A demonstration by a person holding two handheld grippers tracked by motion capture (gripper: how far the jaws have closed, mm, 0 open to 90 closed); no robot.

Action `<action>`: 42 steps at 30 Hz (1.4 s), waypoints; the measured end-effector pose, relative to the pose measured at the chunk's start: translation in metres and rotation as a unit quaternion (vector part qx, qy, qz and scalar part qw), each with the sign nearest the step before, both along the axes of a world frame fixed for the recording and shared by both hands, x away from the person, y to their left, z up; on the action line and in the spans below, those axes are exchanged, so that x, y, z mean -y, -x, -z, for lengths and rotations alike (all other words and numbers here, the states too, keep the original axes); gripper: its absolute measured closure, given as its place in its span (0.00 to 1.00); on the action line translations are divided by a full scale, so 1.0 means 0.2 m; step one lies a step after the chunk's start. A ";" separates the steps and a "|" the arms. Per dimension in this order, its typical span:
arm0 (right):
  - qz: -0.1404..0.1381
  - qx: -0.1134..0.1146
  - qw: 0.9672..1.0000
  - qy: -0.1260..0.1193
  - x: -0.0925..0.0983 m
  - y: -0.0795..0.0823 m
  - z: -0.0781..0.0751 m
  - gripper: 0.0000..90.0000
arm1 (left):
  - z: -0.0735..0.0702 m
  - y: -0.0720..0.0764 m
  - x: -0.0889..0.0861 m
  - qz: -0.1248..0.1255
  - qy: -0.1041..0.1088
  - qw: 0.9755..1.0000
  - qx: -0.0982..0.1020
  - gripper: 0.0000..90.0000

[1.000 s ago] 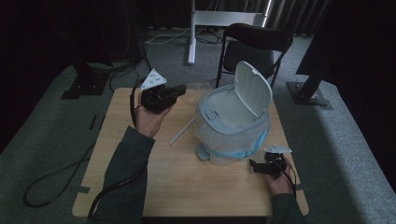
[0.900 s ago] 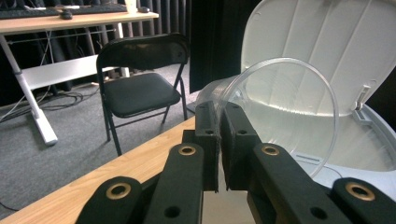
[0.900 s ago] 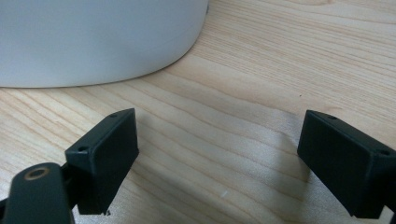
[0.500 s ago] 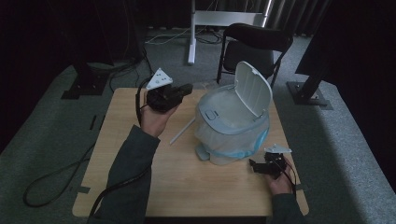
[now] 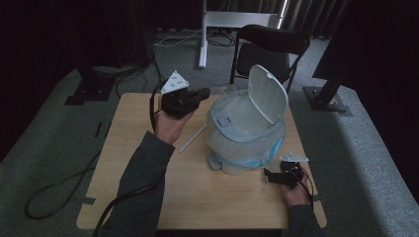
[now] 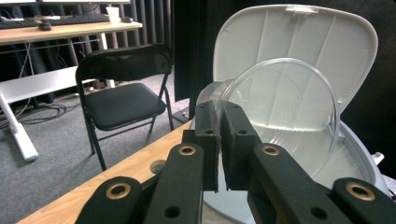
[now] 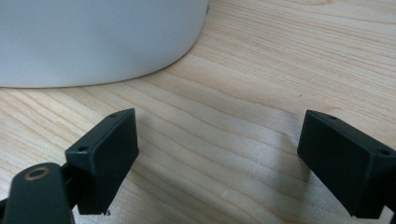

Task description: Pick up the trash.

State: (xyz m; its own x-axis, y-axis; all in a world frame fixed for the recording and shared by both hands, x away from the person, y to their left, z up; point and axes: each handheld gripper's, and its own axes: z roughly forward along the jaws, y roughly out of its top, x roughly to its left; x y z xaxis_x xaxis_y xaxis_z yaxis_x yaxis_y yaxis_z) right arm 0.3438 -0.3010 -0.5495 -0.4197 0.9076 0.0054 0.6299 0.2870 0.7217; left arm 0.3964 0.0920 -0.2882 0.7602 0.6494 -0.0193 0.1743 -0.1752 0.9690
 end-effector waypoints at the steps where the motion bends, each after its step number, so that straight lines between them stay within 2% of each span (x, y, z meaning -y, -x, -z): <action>1: 0.000 0.000 1.000 0.000 0.00 0.00 0.00 0.13 | 0.00 0.00 0.01 0.001 0.001 1.000 0.000 0.96; 11: 0.000 0.000 1.000 0.000 0.00 0.00 0.00 0.13 | -0.01 0.00 0.07 0.011 0.013 1.000 0.002 0.96; 14: 0.000 0.000 1.000 0.000 0.00 0.00 0.00 0.13 | -0.02 0.00 0.11 0.018 0.034 0.999 0.001 0.95; 15: 0.000 0.000 1.000 0.000 0.00 0.00 0.00 0.13 | -0.02 -0.01 0.13 0.022 0.044 0.999 -0.001 0.93; 16: 0.000 0.000 1.000 0.000 0.00 0.00 0.00 0.13 | -0.02 -0.02 0.14 0.025 0.048 0.999 -0.007 0.85; 17: 0.000 0.000 1.000 0.000 0.00 0.00 0.00 0.13 | -0.01 -0.04 0.16 0.026 0.048 0.998 -0.017 0.79; 19: 0.000 0.000 1.000 0.000 0.00 0.00 0.00 0.13 | 0.00 -0.05 0.18 0.030 0.047 0.998 -0.020 0.76; 22: 0.000 0.000 1.000 0.000 0.00 0.00 0.00 0.13 | 0.01 -0.05 0.18 0.028 0.037 0.999 -0.019 0.76; 26: 0.000 0.000 1.000 0.000 0.00 0.00 0.00 0.13 | 0.01 -0.05 0.15 0.020 0.041 0.999 -0.023 0.76; 34: 0.000 0.000 1.000 0.000 0.00 0.00 0.00 0.13 | 0.02 -0.06 0.10 0.009 0.036 0.999 -0.022 0.75; 42: 0.000 0.000 1.000 0.000 0.00 0.00 0.00 0.13 | 0.04 -0.06 0.08 -0.007 0.021 1.000 -0.019 0.74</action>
